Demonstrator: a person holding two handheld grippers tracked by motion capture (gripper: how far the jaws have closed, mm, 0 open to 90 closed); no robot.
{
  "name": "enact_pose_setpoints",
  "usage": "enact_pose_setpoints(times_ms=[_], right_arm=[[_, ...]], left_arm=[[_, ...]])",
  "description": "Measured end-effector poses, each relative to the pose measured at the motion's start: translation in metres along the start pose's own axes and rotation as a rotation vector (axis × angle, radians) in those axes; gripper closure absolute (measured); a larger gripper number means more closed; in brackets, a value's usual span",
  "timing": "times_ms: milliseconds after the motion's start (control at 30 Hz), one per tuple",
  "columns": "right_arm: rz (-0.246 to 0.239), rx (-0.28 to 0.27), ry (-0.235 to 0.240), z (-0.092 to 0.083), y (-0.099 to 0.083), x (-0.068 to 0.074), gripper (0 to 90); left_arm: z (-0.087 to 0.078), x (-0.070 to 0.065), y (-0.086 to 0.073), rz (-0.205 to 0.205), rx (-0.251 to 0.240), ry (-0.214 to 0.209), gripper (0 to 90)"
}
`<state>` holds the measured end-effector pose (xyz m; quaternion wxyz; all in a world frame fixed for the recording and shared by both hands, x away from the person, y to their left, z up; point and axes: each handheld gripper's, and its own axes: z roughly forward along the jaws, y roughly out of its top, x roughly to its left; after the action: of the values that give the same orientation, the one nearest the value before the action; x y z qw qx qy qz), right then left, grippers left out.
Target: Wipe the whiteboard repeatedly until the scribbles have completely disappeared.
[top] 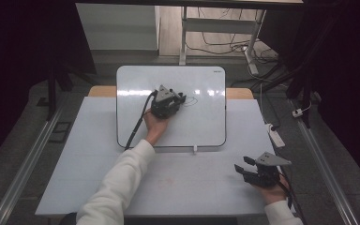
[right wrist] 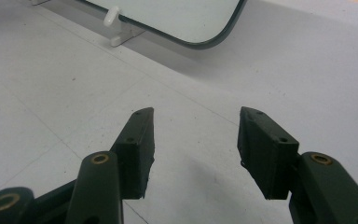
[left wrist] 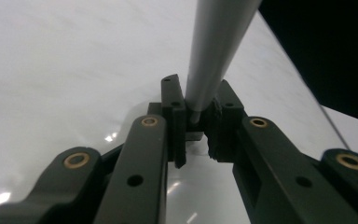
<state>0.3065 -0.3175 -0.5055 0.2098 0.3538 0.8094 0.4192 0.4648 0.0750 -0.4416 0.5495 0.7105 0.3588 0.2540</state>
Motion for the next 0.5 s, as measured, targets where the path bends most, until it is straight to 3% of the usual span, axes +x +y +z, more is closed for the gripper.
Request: enact_pose_setpoints(times_ms=[133,300,433,500], right_arm=[[-0.005,0.001,0.001,0.000,0.000,0.001,45.9],[-0.005,0.002,0.003,0.001,0.000,0.001,45.8],[-0.011,0.006,0.001,0.001,0.000,0.003,45.7],[-0.009,0.004,-0.001,0.000,0.000,0.002,45.7]], left_arm=[[-0.007,0.015,0.005,-0.036,-0.013,0.020,77.8],[0.006,-0.003,0.002,0.003,0.001,-0.018,77.7],[0.022,-0.022,0.001,0.004,0.006,-0.062,77.7],[0.025,-0.027,0.003,0.026,0.012,-0.060,77.7]])
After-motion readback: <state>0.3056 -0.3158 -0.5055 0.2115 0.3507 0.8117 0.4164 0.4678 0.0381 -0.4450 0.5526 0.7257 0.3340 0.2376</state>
